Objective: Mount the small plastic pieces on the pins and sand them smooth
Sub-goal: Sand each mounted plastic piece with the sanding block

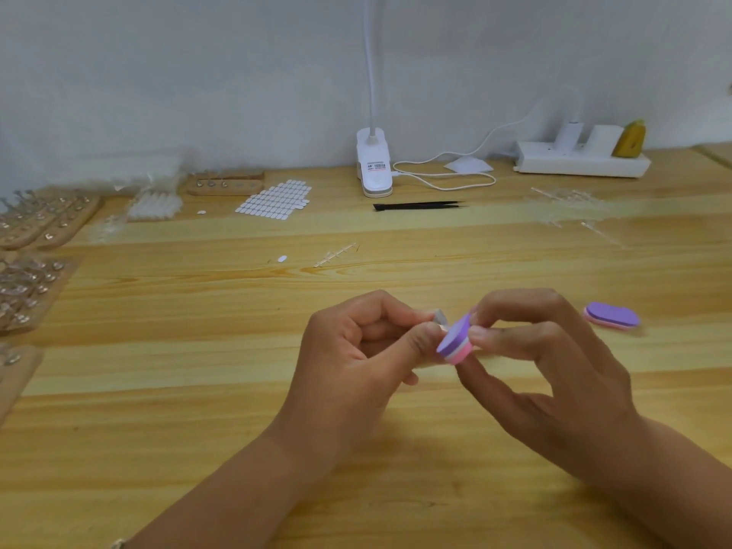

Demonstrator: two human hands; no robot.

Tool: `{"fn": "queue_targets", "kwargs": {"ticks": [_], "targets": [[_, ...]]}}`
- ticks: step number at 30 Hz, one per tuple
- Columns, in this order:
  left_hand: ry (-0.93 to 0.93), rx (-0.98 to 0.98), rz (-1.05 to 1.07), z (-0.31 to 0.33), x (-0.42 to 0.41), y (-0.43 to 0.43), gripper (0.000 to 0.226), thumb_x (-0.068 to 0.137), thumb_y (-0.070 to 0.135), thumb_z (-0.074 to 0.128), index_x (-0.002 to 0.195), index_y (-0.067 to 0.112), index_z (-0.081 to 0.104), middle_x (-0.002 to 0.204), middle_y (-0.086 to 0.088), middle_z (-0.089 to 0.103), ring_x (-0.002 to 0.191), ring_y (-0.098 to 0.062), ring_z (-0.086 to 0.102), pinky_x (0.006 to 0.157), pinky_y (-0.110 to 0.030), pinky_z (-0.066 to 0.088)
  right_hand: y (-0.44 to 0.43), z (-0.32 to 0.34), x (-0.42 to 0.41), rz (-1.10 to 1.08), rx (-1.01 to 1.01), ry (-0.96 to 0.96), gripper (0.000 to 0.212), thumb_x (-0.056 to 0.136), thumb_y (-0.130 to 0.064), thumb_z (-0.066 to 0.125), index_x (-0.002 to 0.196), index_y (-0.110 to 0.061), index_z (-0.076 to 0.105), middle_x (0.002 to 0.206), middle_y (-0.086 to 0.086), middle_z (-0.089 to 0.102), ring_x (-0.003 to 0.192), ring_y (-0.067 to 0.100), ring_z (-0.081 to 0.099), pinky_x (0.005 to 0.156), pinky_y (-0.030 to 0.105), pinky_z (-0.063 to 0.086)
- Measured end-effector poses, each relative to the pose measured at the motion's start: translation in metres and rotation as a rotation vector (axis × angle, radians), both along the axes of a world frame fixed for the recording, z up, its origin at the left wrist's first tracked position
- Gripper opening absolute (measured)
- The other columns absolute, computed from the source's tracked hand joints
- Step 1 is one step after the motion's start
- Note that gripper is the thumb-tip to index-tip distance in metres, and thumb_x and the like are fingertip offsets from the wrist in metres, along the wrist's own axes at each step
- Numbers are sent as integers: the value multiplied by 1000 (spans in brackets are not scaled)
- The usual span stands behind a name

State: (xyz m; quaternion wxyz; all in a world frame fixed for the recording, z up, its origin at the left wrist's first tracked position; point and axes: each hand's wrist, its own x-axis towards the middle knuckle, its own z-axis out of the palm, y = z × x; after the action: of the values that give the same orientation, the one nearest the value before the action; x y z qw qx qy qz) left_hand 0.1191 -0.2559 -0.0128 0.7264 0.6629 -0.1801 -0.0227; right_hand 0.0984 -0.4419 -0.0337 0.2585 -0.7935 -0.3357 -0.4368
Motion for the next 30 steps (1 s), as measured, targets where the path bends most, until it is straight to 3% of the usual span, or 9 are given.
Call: {"fn": "queue_targets", "kwargs": {"ticks": [7,11,15,19,23,30], "targets": [[-8,0,17,-1,0,0,17,75,16,75,80,1,70,75,-4,76,62,-14,71,56,-26,54,2,-1,-1,25,-5,15,15,95,-9,69,101,-8,54,92,17,66,90,19,62,77,25,50],[-14,-4,19,-2,0,1,14,76,16,75,79,3,70,78,-4,76,69,-19,74,55,-26,55,-2,-1,2,8,35,44,14,94,-9,67,100,-9,54,94,16,64,89,18,60,77,25,48],[-23,9,23,-2,1,0,16,74,18,75,79,3,70,74,-2,75,61,-13,70,55,-24,53,2,-2,-2,34,20,17,15,94,-9,69,101,-8,56,100,10,61,92,18,62,78,24,50],[-35,0,17,-2,1,1,13,75,19,76,77,7,71,78,-3,76,67,-16,73,55,-25,55,-2,-1,2,3,37,53,15,94,-8,67,100,-9,54,96,14,63,90,18,60,80,20,48],[-37,1,6,-3,1,0,15,75,16,75,80,2,70,73,-2,75,60,-12,70,54,-24,53,3,-1,-1,20,19,19,18,93,-9,70,103,-9,55,96,14,65,92,16,61,80,21,49],[1,-38,-74,0,2,2,9,87,14,65,81,8,65,84,-9,77,78,-26,75,57,-29,56,-6,2,5,-81,96,79,20,89,-9,67,103,-11,53,103,2,54,102,5,55,90,8,40]]}}
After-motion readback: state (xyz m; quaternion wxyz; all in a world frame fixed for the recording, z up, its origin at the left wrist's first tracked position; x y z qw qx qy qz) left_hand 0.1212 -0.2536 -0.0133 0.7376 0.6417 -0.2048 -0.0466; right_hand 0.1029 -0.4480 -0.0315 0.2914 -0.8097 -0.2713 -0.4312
